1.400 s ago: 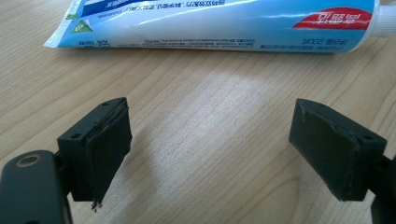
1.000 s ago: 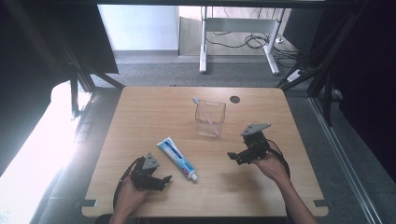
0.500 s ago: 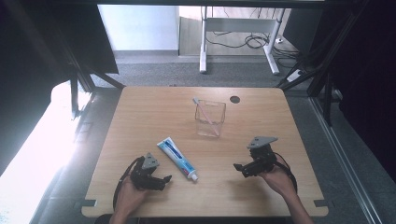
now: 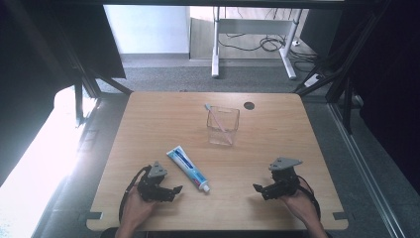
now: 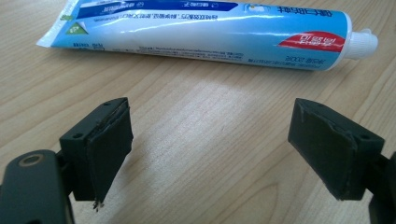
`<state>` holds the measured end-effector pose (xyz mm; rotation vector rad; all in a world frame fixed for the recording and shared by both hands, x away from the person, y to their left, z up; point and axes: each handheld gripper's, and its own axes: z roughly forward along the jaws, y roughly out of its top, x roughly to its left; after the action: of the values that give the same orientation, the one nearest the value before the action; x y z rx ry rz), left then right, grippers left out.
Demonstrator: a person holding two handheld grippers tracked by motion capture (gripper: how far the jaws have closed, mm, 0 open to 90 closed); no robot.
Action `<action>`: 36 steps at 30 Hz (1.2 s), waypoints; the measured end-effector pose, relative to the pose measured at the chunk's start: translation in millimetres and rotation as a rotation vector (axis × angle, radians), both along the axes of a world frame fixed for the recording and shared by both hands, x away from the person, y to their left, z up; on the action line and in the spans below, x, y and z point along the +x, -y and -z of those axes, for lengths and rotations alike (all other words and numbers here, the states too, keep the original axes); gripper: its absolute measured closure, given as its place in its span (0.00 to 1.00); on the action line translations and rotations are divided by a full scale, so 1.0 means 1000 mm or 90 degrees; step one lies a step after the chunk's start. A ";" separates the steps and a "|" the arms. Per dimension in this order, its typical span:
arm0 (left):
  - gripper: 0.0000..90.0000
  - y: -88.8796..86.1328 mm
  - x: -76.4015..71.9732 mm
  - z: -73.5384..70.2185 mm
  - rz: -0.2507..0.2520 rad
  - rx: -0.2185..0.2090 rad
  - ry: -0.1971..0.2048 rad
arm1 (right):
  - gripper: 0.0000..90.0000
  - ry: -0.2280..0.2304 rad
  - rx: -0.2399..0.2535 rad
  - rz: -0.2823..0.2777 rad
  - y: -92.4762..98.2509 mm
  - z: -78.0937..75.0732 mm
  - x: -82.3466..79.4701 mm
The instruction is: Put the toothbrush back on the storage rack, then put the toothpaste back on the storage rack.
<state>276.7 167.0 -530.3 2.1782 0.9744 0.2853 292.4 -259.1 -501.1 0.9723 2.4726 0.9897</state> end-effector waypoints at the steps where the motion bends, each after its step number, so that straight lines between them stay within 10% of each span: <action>1: 0.16 0.000 0.000 0.000 -0.001 0.000 -0.001 | 0.00 -0.001 0.000 0.002 0.001 0.002 -0.002; 19: 0.17 0.000 0.000 -0.004 -0.011 0.018 0.003 | 0.00 0.000 -0.009 0.018 0.013 0.021 -0.021; 36: 0.48 0.003 0.003 -0.020 0.013 -0.001 0.010 | 0.02 0.009 -0.009 0.040 0.024 0.026 -0.022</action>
<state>279.5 164.4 -510.6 2.1808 0.9424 0.2917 270.0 -282.8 -526.8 1.0282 2.4184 0.9550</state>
